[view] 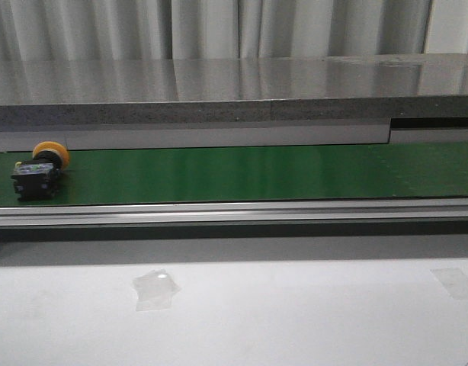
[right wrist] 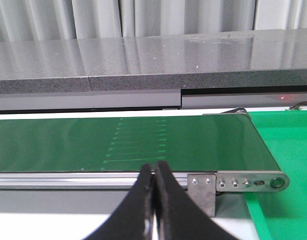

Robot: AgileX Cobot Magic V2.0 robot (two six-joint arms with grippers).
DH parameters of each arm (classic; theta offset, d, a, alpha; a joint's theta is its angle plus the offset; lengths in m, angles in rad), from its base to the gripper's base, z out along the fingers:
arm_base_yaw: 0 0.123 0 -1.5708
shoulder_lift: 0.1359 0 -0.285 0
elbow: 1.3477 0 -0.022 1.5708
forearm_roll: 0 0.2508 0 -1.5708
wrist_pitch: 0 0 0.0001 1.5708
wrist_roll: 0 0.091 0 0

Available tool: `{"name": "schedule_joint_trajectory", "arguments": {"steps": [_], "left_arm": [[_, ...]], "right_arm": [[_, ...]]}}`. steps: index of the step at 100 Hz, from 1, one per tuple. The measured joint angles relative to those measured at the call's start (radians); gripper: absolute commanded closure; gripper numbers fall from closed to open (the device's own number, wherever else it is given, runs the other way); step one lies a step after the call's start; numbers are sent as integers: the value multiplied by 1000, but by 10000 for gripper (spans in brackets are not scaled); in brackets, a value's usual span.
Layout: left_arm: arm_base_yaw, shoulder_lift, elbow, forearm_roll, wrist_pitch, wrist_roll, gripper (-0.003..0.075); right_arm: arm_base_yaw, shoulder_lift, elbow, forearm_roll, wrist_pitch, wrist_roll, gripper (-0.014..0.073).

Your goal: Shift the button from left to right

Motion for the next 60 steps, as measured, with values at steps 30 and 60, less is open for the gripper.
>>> {"name": "schedule_joint_trajectory", "arguments": {"steps": [30, 60], "left_arm": [[-2, -355, 316, -13, -108, 0, 99], [-2, -592, 476, -54, -118, -2, 99]], "right_arm": [[0, 0, 0, 0, 0, 0, 662], [0, 0, 0, 0, 0, 0, 662]]}}
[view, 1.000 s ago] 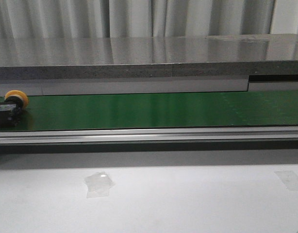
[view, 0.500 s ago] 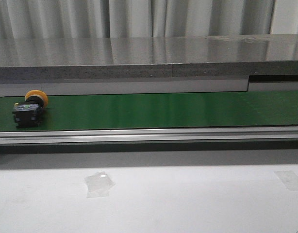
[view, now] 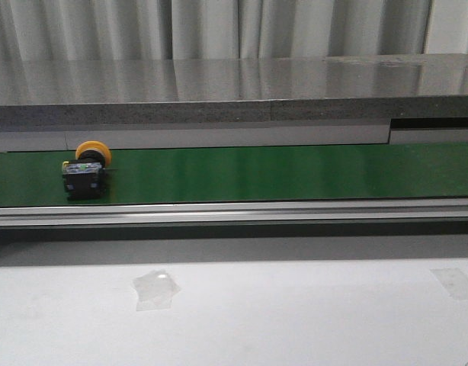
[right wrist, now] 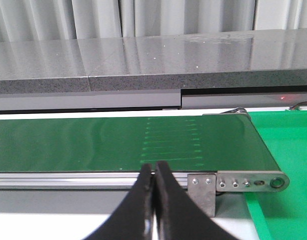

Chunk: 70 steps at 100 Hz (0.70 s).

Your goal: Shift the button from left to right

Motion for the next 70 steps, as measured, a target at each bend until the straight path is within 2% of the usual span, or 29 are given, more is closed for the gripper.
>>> {"name": "schedule_joint_trajectory", "arguments": {"steps": [23, 31, 45, 70], "left_arm": [[0, -29, 14, -4, -2, 0, 104], [0, -29, 14, -4, -2, -2, 140], [0, -29, 14, -4, -5, -2, 300], [0, -29, 14, -4, -7, -2, 684]], "right_arm": [[0, 0, 0, 0, 0, 0, 662], [0, 0, 0, 0, 0, 0, 662], [0, 0, 0, 0, 0, 0, 662], [0, 0, 0, 0, 0, 0, 662]]}}
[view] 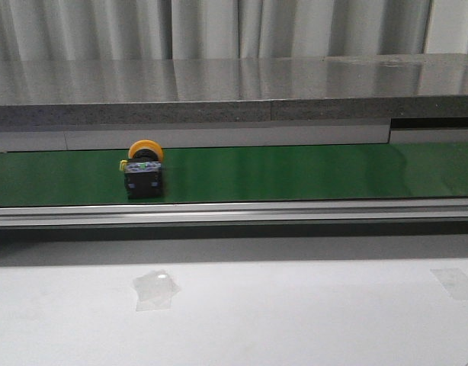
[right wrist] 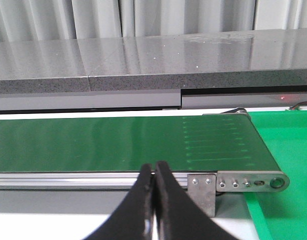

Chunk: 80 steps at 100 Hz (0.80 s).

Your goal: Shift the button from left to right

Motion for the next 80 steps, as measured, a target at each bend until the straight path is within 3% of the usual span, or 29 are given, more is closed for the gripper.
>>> {"name": "schedule_joint_trajectory", "arguments": {"steps": [4, 59, 80], "left_arm": [[0, 0, 0, 0, 0, 0, 739], [0, 0, 0, 0, -2, 0, 740], [0, 0, 0, 0, -2, 0, 740]], "right_arm": [[0, 0, 0, 0, 0, 0, 662], [0, 0, -2, 0, -23, 0, 662], [0, 3, -120, 0, 53, 0, 662]]}}
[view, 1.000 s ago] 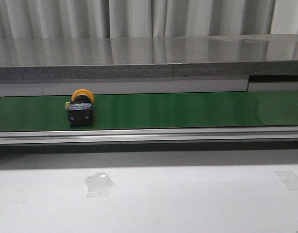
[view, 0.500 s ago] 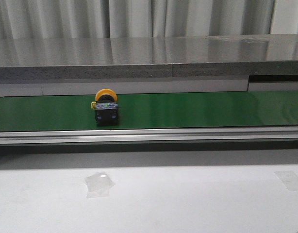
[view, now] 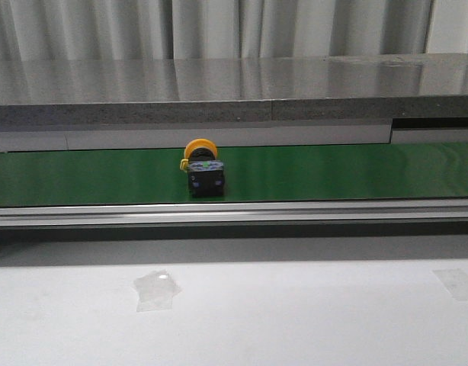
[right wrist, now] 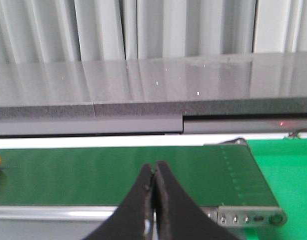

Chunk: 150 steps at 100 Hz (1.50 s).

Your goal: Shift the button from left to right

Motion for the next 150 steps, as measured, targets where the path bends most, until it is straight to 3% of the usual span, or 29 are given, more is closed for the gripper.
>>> {"name": "schedule_joint_trajectory", "arguments": {"steps": [56, 75, 101, 113, 139, 150], "left_arm": [[0, 0, 0, 0, 0, 0, 740], [0, 0, 0, 0, 0, 0, 740], [0, 0, 0, 0, 0, 0, 740], [0, 0, 0, 0, 0, 0, 740], [0, 0, 0, 0, 0, 0, 740], [0, 0, 0, 0, 0, 0, 740]], "right_arm": [[0, 495, -534, 0, 547, 0, 662], [0, 643, -628, 0, 594, 0, 662], [0, 720, -636, 0, 602, 0, 646], [0, 727, -636, 0, 612, 0, 539], [0, 729, -636, 55, 619, 0, 113], [0, 729, -636, 84, 596, 0, 13]]}}
